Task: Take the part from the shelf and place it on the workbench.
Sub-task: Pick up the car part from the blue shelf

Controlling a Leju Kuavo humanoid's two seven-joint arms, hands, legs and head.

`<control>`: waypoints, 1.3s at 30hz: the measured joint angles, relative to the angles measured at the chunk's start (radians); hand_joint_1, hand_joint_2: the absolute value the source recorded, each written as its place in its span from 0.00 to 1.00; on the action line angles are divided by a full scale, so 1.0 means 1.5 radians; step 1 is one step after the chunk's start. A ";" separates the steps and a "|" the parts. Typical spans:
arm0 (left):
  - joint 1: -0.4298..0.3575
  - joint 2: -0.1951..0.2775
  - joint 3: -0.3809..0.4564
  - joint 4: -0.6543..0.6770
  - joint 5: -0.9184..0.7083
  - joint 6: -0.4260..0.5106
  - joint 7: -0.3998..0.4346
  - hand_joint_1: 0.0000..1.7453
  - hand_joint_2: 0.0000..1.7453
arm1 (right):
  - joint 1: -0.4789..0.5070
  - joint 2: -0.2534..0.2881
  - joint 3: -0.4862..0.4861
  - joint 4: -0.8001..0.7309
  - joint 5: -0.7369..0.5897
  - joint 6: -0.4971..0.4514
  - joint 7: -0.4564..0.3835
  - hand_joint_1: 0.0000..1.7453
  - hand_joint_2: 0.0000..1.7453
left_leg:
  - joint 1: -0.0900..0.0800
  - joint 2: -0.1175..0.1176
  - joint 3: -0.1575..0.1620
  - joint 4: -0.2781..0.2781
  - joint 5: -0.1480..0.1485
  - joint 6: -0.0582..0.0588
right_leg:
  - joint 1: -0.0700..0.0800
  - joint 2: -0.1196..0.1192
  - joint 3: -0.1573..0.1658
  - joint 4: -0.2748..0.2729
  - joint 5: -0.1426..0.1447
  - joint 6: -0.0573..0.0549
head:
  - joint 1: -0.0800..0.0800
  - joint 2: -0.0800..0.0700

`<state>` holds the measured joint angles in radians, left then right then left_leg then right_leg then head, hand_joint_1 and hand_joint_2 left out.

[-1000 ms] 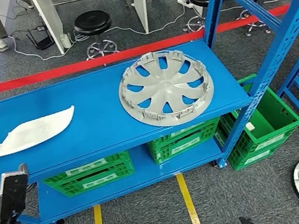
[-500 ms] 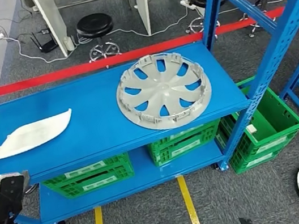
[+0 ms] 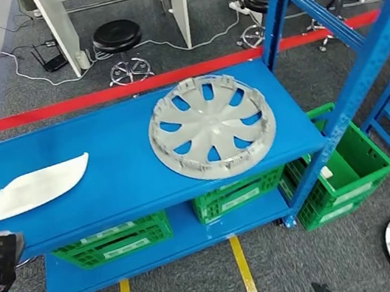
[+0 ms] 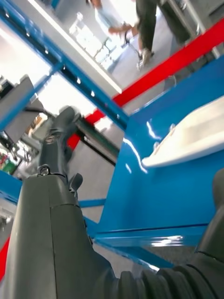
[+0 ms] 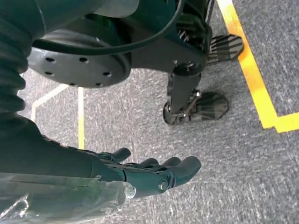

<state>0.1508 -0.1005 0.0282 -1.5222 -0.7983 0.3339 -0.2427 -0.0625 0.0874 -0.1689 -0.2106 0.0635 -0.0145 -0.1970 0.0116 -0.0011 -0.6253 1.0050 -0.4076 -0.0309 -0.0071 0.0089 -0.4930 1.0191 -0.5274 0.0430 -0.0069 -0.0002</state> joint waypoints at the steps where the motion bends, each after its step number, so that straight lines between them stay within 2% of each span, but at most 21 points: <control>1: 0.001 0.000 0.001 0.000 0.000 0.000 0.001 0.00 1.00 | 0.000 0.000 0.000 0.000 0.000 0.000 0.000 0.00 1.00 | 0.000 -0.001 0.004 0.000 0.002 0.005 | -0.001 -0.001 0.003 0.002 -0.002 0.004 | 0.001 0.000; 3: 0.000 0.000 0.002 -0.001 0.000 0.001 0.001 0.00 1.00 | -0.003 0.000 -0.001 0.000 0.000 0.000 0.000 0.00 1.00 | 0.001 -0.002 0.014 -0.001 -0.004 0.015 | -0.002 -0.001 -0.011 0.038 -0.013 0.008 | 0.004 0.000; 6: 0.000 -0.001 0.002 -0.001 0.000 0.001 0.001 0.00 1.00 | -0.003 0.000 -0.001 0.000 0.000 0.000 0.000 0.00 1.00 | -0.002 -0.003 0.027 -0.001 -0.016 0.023 | -0.002 -0.002 -0.092 0.163 -0.058 0.012 | 0.006 0.000; 7: 0.001 -0.001 0.002 -0.001 0.000 0.001 0.001 0.00 1.00 | -0.002 0.000 -0.001 0.000 0.000 0.000 0.000 0.00 1.00 | -0.004 -0.004 0.031 -0.001 -0.021 0.024 | -0.001 -0.002 -0.115 0.189 -0.067 0.012 | 0.007 0.000; 8: 0.001 -0.001 0.003 -0.001 0.000 0.001 0.001 0.00 1.00 | 0.000 0.001 -0.001 0.000 0.000 0.000 0.000 0.00 1.00 | -0.006 -0.005 0.038 -0.001 -0.026 0.025 | 0.000 -0.002 -0.128 0.192 -0.062 0.009 | 0.007 0.000; 9: 0.001 -0.001 0.003 -0.001 0.000 0.001 0.001 0.00 1.00 | 0.001 0.001 -0.001 0.000 0.001 0.000 0.000 0.00 1.00 | -0.007 -0.006 0.046 -0.001 -0.032 0.025 | 0.002 -0.002 -0.129 0.171 -0.041 0.005 | 0.008 0.000; 11: 0.001 -0.001 0.003 -0.001 0.000 0.001 0.001 0.00 1.00 | 0.001 0.000 -0.002 0.000 0.001 0.000 0.000 0.00 1.00 | -0.010 -0.007 0.064 -0.001 -0.044 0.023 | 0.008 -0.002 -0.108 0.085 0.027 -0.007 | 0.008 0.000; 13: 0.000 -0.002 0.004 -0.001 -0.001 0.000 0.001 0.00 1.00 | 0.000 0.000 -0.002 0.000 0.002 0.000 0.000 0.00 1.00 | -0.011 -0.007 0.075 -0.002 -0.055 0.018 | 0.014 -0.002 -0.089 0.027 0.058 -0.017 | 0.008 0.000; 14: 0.000 -0.002 0.004 0.000 -0.002 -0.001 0.001 0.00 1.00 | 0.000 0.001 -0.003 0.000 0.003 0.000 0.000 0.00 1.00 | -0.011 -0.008 0.078 -0.001 -0.056 0.015 | 0.015 -0.002 -0.086 0.018 0.060 -0.021 | 0.008 0.000; 17: -0.001 -0.003 0.006 0.000 -0.004 -0.012 0.001 0.00 0.25 | 0.000 0.002 -0.003 0.000 0.005 0.000 0.001 0.00 1.00 | -0.012 -0.007 0.083 0.008 -0.061 0.003 | 0.013 -0.001 -0.072 0.009 0.062 -0.030 | 0.007 0.000; 18: -0.003 -0.002 0.007 0.000 -0.003 -0.022 0.001 0.00 0.25 | -0.001 0.003 -0.003 0.000 0.006 0.000 0.001 0.00 1.00 | -0.011 -0.007 0.078 0.023 -0.072 0.000 | 0.011 -0.001 -0.065 0.006 0.063 -0.032 | 0.005 0.000; 21: -0.007 0.005 0.004 0.001 0.002 -0.078 -0.002 0.00 1.00 | -0.004 0.003 -0.004 0.000 0.012 0.001 0.001 0.00 1.00 | -0.007 -0.006 0.016 0.128 -0.128 -0.010 | 0.009 -0.001 -0.057 0.003 0.059 -0.036 | 0.001 0.000; 22: -0.006 0.009 0.001 0.002 0.003 -0.096 -0.006 0.00 1.00 | -0.004 0.003 -0.004 0.000 0.014 0.002 0.001 0.00 1.00 | -0.006 -0.006 -0.006 0.159 -0.137 -0.013 | 0.008 -0.001 -0.056 0.003 0.056 -0.036 | 0.002 0.000; 23: -0.006 0.013 -0.002 0.003 0.003 -0.110 -0.009 0.00 1.00 | -0.004 0.003 -0.004 0.000 0.015 0.003 0.002 0.00 1.00 | -0.004 -0.006 -0.020 0.171 -0.132 -0.015 | 0.008 0.000 -0.054 0.003 0.054 -0.036 | 0.001 0.000; 24: -0.006 0.016 -0.005 0.004 0.003 -0.119 -0.012 0.00 1.00 | -0.003 0.003 -0.004 0.000 0.015 0.003 0.002 0.00 1.00 | -0.003 -0.006 -0.022 0.158 -0.112 -0.017 | 0.006 0.000 -0.050 0.003 0.051 -0.034 | 0.002 0.000; 27: -0.006 0.024 -0.011 0.005 0.003 -0.127 -0.015 0.00 1.00 | -0.004 0.004 -0.004 0.000 0.015 0.005 0.002 0.00 1.00 | 0.003 -0.006 0.012 0.046 -0.019 -0.025 | 0.003 0.002 -0.040 0.003 0.042 -0.027 | 0.001 0.000; 28: -0.006 0.025 -0.012 0.006 0.003 -0.127 -0.015 0.00 1.00 | -0.004 0.004 -0.004 0.000 0.015 0.005 0.002 0.00 1.00 | 0.005 -0.005 0.020 0.022 -0.003 -0.027 | 0.003 0.003 -0.039 0.003 0.040 -0.025 | 0.000 0.000; 33: -0.006 0.026 -0.013 0.006 0.004 -0.127 -0.015 0.00 1.00 | -0.004 0.003 -0.004 0.000 0.015 0.005 0.002 0.00 1.00 | 0.005 -0.005 0.022 0.013 0.003 -0.028 | 0.003 0.003 -0.041 0.003 0.039 -0.024 | 0.000 0.000; 35: -0.006 0.028 -0.016 0.007 0.006 -0.135 -0.015 0.00 1.00 | -0.004 0.003 -0.004 0.000 0.016 0.005 0.003 0.00 1.00 | 0.004 -0.005 0.023 0.003 -0.005 -0.017 | 0.006 0.003 -0.042 0.003 0.036 -0.021 | -0.002 0.000; 37: -0.006 0.046 -0.035 0.011 0.026 -0.181 -0.016 0.00 1.00 | -0.006 0.003 -0.006 0.000 0.020 0.006 0.006 0.00 1.00 | 0.001 -0.006 0.024 -0.006 -0.013 -0.001 | 0.009 0.002 -0.038 -0.001 0.035 -0.026 | -0.003 0.000; 39: -0.006 0.071 -0.057 0.015 0.053 -0.232 -0.019 0.00 1.00 | -0.007 0.003 -0.010 0.000 0.025 0.007 0.009 0.00 1.00 | -0.001 -0.007 0.025 -0.006 -0.014 0.003 | 0.009 0.002 -0.032 -0.007 0.037 -0.028 | -0.002 0.000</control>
<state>0.1420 0.0054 -0.0576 -1.4995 -0.7184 -0.0136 -0.2717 -0.0724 0.0923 -0.1836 -0.2106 0.1005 -0.0034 -0.1829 0.0108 -0.0116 -0.5871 0.9958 -0.4286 -0.0263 0.0065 0.0114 -0.5413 1.0082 -0.4714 0.0005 -0.0094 -0.0001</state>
